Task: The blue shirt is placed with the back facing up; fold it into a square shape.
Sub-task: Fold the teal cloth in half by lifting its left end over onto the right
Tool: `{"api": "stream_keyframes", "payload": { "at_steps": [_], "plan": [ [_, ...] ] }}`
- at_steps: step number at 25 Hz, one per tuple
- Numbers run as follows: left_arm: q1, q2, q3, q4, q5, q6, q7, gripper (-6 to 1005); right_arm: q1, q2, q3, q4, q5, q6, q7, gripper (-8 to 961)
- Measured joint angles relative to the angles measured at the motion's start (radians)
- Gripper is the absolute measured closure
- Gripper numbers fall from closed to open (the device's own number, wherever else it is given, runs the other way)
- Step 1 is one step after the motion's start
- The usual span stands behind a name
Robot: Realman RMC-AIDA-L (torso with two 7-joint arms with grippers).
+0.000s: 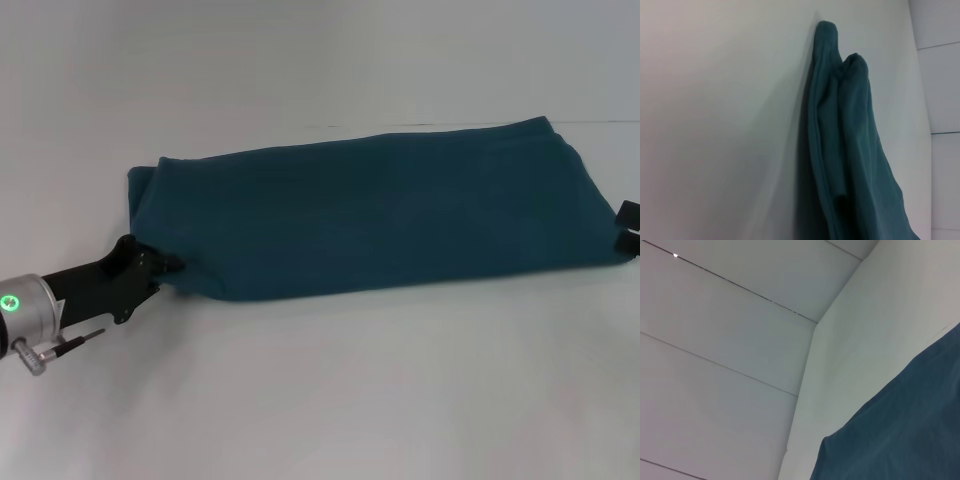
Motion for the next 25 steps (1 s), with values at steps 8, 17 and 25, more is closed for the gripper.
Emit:
{"api": "stream_keyframes", "payload": {
  "at_steps": [8,17,25],
  "plan": [
    [0.008,0.000,-0.001,0.054,-0.001,0.011,0.116,986,-0.001,-0.001,0.001,0.013,-0.001,0.016,-0.002,252],
    [0.078,0.024,-0.005,0.160,0.007,0.005,0.194,988,-0.001,-0.013,0.002,0.014,-0.007,0.043,0.009,252],
    [0.143,0.046,-0.012,0.243,0.060,-0.002,0.136,982,-0.005,-0.009,-0.001,0.014,-0.008,0.080,0.017,252]
  ]
}}
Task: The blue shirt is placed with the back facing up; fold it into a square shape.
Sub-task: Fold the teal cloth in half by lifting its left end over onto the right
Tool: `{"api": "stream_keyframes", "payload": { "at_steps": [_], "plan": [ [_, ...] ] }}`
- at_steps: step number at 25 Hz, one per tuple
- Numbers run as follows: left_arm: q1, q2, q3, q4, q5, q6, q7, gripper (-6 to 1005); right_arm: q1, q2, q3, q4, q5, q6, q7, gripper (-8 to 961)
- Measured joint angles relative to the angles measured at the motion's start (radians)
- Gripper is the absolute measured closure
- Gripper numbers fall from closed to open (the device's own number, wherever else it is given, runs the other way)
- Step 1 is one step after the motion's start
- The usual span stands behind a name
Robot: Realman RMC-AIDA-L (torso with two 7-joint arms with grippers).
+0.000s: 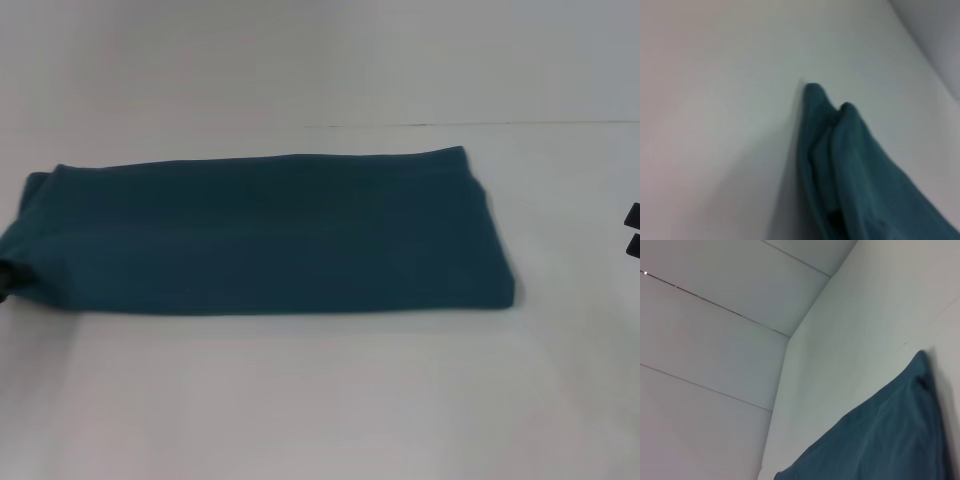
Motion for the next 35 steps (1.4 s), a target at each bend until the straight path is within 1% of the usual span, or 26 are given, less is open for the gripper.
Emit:
{"api": "stream_keyframes", "payload": {
  "at_steps": [3,5,6,10,14,17,21,24,30,35],
  "plan": [
    [-0.011,0.010,-0.008,0.017,0.076,-0.005,-0.053,979,0.000,0.001,-0.002,0.000,0.000,0.006,0.000,253],
    [-0.018,0.013,-0.010,0.018,0.089,-0.001,-0.060,977,0.000,0.001,-0.004,0.000,0.000,0.008,0.000,253],
    [-0.031,0.017,-0.012,0.017,0.075,0.020,-0.058,976,0.000,0.001,-0.004,0.000,0.000,0.009,0.000,253],
    [-0.046,0.020,-0.013,0.012,0.000,0.075,-0.046,973,-0.002,0.000,-0.005,0.000,0.000,0.010,-0.005,253],
    [-0.079,0.026,-0.007,0.012,-0.076,0.167,-0.032,970,-0.004,-0.001,-0.006,0.000,0.000,0.009,-0.006,253],
    [-0.120,0.029,-0.003,0.009,-0.086,0.219,-0.037,967,-0.005,-0.001,-0.006,0.000,0.000,0.010,-0.008,253],
    [-0.187,0.027,0.001,0.008,-0.087,0.269,-0.037,964,-0.005,-0.001,-0.007,0.000,0.000,0.010,-0.008,253],
    [-0.235,0.018,0.016,0.008,-0.087,0.286,-0.038,961,-0.004,-0.001,-0.008,0.000,0.000,0.010,-0.008,253],
    [-0.328,-0.023,0.086,0.008,-0.088,0.282,-0.038,956,-0.005,0.001,-0.009,0.000,0.000,0.010,-0.008,253],
    [-0.399,-0.070,0.160,0.007,-0.089,0.233,-0.038,952,-0.006,0.005,-0.010,0.000,0.000,0.010,-0.009,253]
  ]
}}
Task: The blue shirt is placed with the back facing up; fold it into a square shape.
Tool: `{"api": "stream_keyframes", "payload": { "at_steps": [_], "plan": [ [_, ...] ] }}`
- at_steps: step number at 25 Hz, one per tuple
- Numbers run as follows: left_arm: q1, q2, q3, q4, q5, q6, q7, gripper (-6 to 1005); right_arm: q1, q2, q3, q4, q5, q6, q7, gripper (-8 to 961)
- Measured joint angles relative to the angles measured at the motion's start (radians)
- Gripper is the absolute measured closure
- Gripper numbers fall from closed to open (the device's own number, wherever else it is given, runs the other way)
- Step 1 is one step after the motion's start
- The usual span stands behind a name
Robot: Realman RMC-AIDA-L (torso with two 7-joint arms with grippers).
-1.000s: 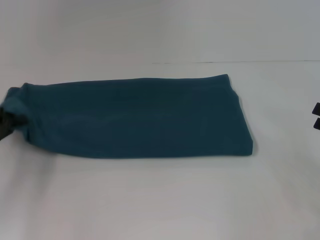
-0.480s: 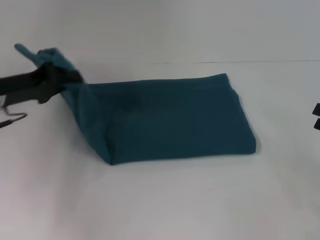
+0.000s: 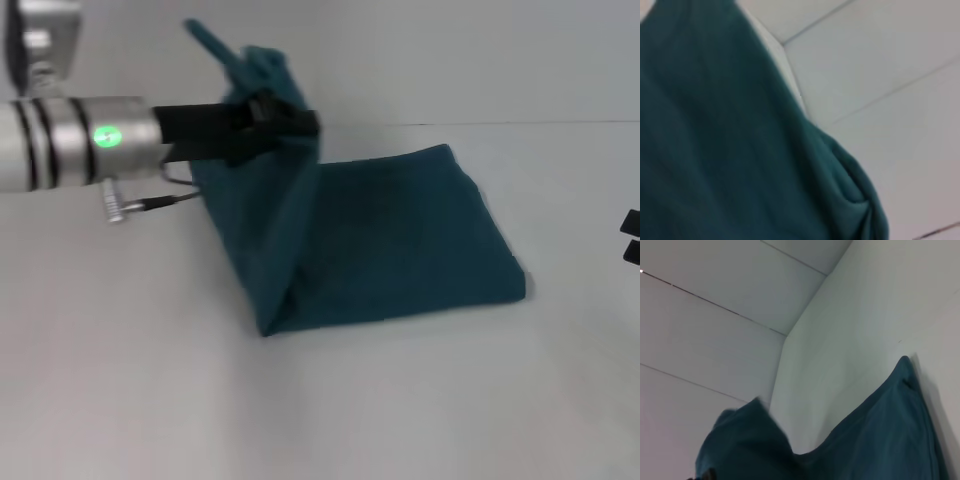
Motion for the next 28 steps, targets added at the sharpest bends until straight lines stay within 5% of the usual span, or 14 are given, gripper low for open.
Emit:
{"api": "stream_keyframes", "payload": {
  "at_steps": [14,23,28],
  "plan": [
    [-0.161,-0.021,0.482,-0.253,-0.287,-0.415,0.063,940,0.005,0.009,-0.003,0.001,-0.028,0.000,0.000,253],
    [-0.156,-0.022,0.624,-0.250,-0.392,-0.364,0.181,870,-0.003,0.007,0.000,0.011,-0.031,0.003,0.000,253],
    [-0.108,-0.016,0.614,-0.203,-0.439,-0.303,0.191,787,0.005,0.005,-0.003,0.011,-0.042,0.005,0.001,253]
  ]
}}
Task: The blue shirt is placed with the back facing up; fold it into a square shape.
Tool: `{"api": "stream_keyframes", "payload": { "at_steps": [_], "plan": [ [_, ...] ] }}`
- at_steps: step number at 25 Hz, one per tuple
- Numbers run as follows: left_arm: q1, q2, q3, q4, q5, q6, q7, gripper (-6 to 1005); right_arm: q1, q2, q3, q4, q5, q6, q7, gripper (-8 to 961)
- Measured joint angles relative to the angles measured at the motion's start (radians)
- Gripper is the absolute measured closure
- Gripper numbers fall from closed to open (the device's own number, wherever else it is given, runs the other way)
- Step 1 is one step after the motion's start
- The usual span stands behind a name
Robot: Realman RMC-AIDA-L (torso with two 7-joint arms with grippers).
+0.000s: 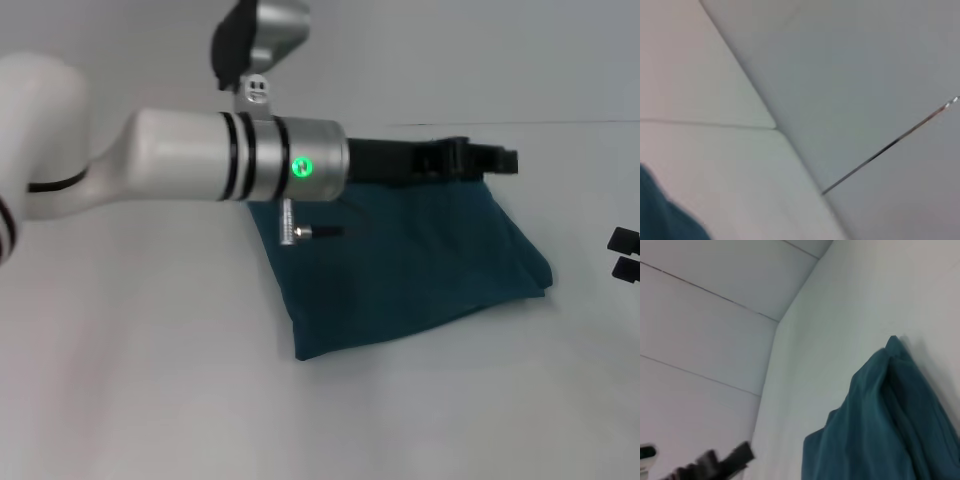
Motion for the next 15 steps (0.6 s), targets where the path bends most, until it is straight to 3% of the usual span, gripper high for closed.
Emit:
{"api": "stream_keyframes", "payload": {
  "at_steps": [3,5,10,15],
  "plan": [
    [0.103,0.006,-0.076,0.092,-0.017,0.055,-0.009,737,0.010,-0.007,0.000,-0.001,-0.018,0.012,0.004,253],
    [0.167,0.018,-0.156,0.124,-0.017,0.098,-0.031,528,0.021,-0.010,0.000,-0.007,-0.039,0.022,0.006,253],
    [0.285,0.103,-0.376,0.101,0.035,0.267,-0.103,290,0.103,-0.029,0.000,-0.020,-0.134,0.062,0.042,253],
    [0.348,0.115,-0.544,0.126,0.159,0.418,-0.110,145,0.241,-0.032,-0.010,-0.039,-0.303,0.160,0.074,253]
  ]
}}
